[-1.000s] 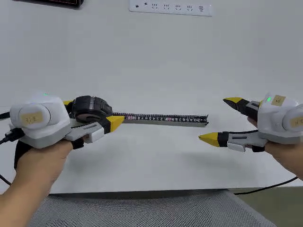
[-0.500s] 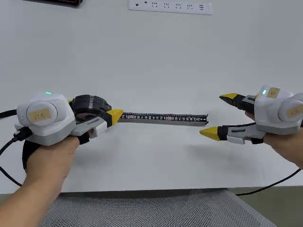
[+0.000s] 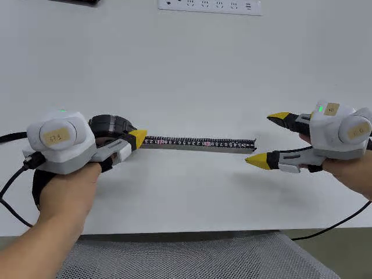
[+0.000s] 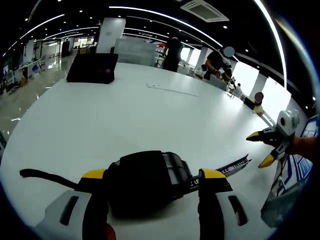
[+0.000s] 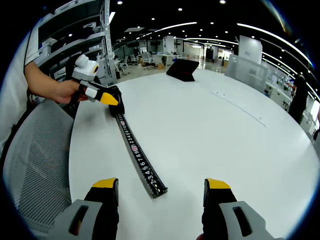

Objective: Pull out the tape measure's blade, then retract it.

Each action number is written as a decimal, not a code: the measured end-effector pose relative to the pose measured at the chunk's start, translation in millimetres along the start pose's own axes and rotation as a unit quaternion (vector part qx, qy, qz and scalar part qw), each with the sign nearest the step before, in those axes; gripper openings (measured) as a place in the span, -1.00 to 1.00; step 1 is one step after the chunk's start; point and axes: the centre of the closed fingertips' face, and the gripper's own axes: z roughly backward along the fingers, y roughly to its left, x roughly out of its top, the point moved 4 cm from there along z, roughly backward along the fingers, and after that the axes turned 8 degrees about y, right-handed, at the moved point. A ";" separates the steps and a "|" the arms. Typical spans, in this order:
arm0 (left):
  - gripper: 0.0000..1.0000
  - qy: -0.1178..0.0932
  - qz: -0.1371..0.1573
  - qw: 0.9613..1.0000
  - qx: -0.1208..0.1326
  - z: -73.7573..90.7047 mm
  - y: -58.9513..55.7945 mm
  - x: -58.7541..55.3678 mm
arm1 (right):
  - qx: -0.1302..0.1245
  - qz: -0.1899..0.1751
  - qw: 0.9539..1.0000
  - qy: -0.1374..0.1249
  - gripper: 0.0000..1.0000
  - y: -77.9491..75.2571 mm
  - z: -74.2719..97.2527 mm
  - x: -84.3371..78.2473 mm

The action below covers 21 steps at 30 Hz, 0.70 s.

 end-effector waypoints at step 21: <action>0.29 0.006 0.018 1.000 0.013 -2.4 2.8 -2.4 | 0.007 0.012 1.000 0.008 0.27 -3.2 -2.9 0.7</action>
